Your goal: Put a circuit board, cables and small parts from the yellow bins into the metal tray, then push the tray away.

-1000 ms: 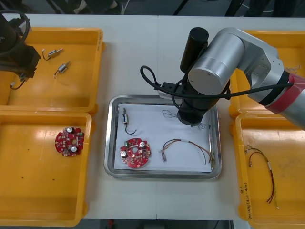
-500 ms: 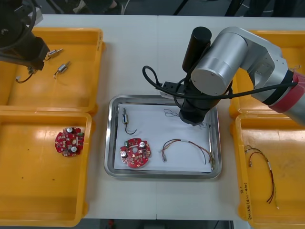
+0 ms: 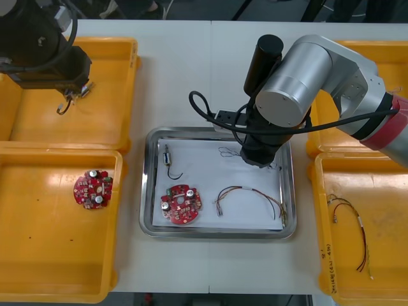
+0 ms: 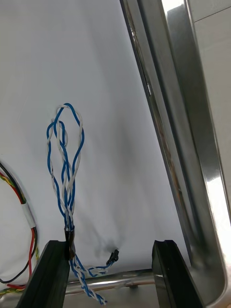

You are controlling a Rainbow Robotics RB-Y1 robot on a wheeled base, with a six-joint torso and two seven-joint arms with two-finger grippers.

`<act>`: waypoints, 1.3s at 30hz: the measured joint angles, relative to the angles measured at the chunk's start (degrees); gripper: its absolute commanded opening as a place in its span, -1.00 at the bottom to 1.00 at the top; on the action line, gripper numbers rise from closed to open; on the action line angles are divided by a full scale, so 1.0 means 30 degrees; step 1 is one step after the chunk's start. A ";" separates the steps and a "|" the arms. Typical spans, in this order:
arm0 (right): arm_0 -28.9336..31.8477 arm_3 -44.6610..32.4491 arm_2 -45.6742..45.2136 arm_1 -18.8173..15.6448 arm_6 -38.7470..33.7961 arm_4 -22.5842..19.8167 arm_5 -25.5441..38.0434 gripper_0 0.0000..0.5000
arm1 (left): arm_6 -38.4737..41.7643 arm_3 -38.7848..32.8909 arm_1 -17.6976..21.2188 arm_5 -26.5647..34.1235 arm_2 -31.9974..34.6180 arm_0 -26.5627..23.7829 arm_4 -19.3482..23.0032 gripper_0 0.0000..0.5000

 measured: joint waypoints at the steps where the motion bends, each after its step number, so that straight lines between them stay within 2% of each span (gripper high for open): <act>1: -0.0001 0.0000 0.0000 0.0000 0.0003 0.0028 -0.0002 1.00 | 0.0000 -0.0073 -0.0092 0.0000 -0.0097 -0.0057 0.0001 -1.00; 14: -0.0017 -0.0001 0.0392 -0.0009 0.0918 0.0496 -0.0509 1.00 | 0.0002 -0.0606 -0.1159 0.0004 -0.1263 -0.0448 -0.0002 -1.00; 39: -0.0040 -0.0179 0.0459 -0.0011 0.2545 0.0707 -0.0510 1.00 | 0.0002 -0.0661 -0.1188 0.0004 -0.1339 -0.0448 0.0001 -1.00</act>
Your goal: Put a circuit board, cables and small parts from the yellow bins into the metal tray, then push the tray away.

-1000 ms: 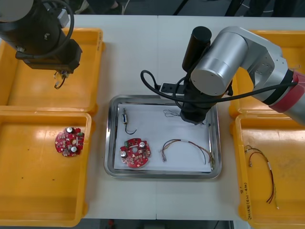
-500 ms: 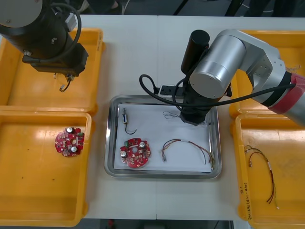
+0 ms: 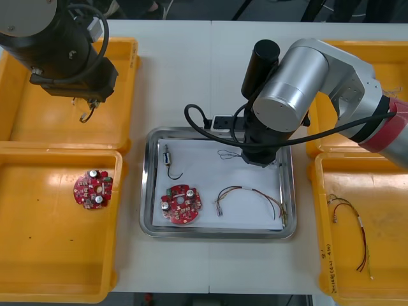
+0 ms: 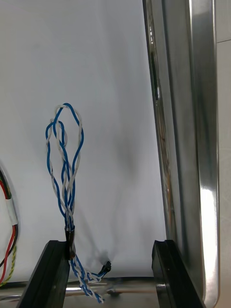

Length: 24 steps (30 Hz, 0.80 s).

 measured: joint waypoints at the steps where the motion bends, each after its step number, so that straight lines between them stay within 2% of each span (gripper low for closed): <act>1: -0.0002 -0.0002 0.0000 0.0000 0.0110 0.0003 0.0000 1.00 | 0.0000 -0.0001 0.0000 0.0000 0.0000 0.0000 0.0000 -0.99; 2: -0.0002 -0.0003 0.0000 0.0000 0.0248 0.0006 0.0000 1.00 | 0.0000 -0.0001 0.0000 0.0000 0.0000 0.0000 0.0000 -1.00; 3: -0.0002 -0.0004 0.0000 0.0000 0.0351 0.0013 0.0000 0.33 | 0.0000 -0.0001 0.0000 0.0000 0.0000 0.0000 0.0000 -1.00; 4: -0.0003 -0.0004 0.0000 -0.0001 0.0381 0.0021 0.0000 -0.11 | 0.0000 -0.0002 0.0000 0.0000 0.0000 0.0000 0.0000 -1.00; 5: -0.0003 -0.0005 0.0000 -0.0002 0.0381 0.0027 0.0000 -0.87 | 0.0000 -0.0003 0.0000 0.0000 0.0000 0.0000 0.0000 -1.00; 6: -0.0003 -0.0005 0.0000 -0.0004 0.0381 0.0030 0.0002 -1.00 | 0.0000 -0.0003 0.0000 0.0000 0.0000 0.0000 0.0000 -0.99; 20: -0.0005 -0.0010 0.0000 -0.0097 0.0381 0.0018 0.0010 -1.00 | 0.0000 -0.0007 0.0000 0.0000 0.0000 0.0000 0.0009 -0.99; 22: -0.0006 -0.0022 0.0000 -0.0153 0.0381 0.0001 0.0011 -0.63 | 0.0000 -0.0008 0.0000 0.0000 0.0000 0.0000 0.0012 -1.00; 23: -0.0006 -0.0052 0.0000 -0.0191 0.0381 0.0001 0.0011 0.48 | 0.0000 -0.0008 0.0000 0.0000 0.0000 0.0000 0.0013 -1.00; 24: -0.0006 -0.0100 0.0000 -0.0229 0.0381 0.0001 0.0012 1.00 | 0.0000 -0.0008 0.0000 0.0000 0.0000 0.0000 0.0016 -1.00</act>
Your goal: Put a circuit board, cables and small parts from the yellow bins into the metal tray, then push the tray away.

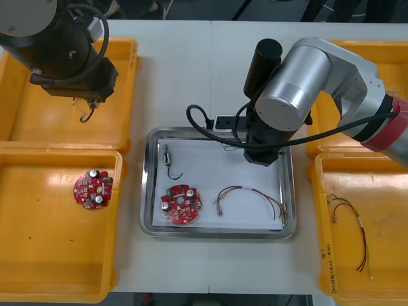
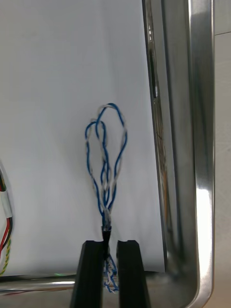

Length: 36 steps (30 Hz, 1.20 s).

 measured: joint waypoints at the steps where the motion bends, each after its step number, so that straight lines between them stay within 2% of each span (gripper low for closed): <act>1: 0.0000 -0.0072 0.0000 -0.0045 0.0000 0.0000 0.0000 1.00 | 0.0000 0.0000 0.0000 0.0000 0.0000 0.0000 0.0004 -1.00; 36: -0.0001 -0.0723 0.0000 -0.0499 0.0001 0.0181 0.0011 1.00 | 0.0000 -0.0001 0.0000 0.0000 0.0000 0.0000 0.0072 -1.00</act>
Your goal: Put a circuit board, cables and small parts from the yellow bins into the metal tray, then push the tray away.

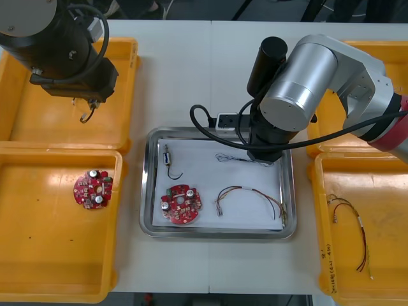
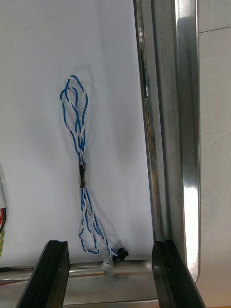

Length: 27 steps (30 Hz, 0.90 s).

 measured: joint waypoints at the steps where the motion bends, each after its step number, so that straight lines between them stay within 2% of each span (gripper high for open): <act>1: 0.0000 -0.0004 0.0000 0.0000 0.0000 0.0000 0.0008 1.00 | 0.0000 0.0000 0.0000 0.0000 0.0000 0.0000 0.0004 -1.00; 7: -0.0021 -0.0195 -0.0001 -0.0016 -0.0001 0.0000 0.0674 1.00 | 0.0000 0.0000 0.0000 0.0000 0.0000 0.0000 0.0042 -1.00; 15: -0.0074 -0.0677 -0.1003 -0.0050 -0.0233 -0.0810 0.3545 1.00 | 0.0001 0.0000 0.0000 0.0000 0.0000 0.0000 0.0103 -1.00; 22: -0.0074 -0.2094 -0.3351 -0.0067 -0.3663 -0.1256 0.6490 1.00 | 0.0001 -0.0001 0.0000 0.0000 -0.0001 0.0000 0.0222 -1.00; 27: -0.0075 -0.3444 -0.5046 -0.0417 -0.4321 -0.1641 0.7328 1.00 | 0.0003 -0.0003 -0.0002 -0.0001 -0.0002 -0.0001 0.0386 -0.99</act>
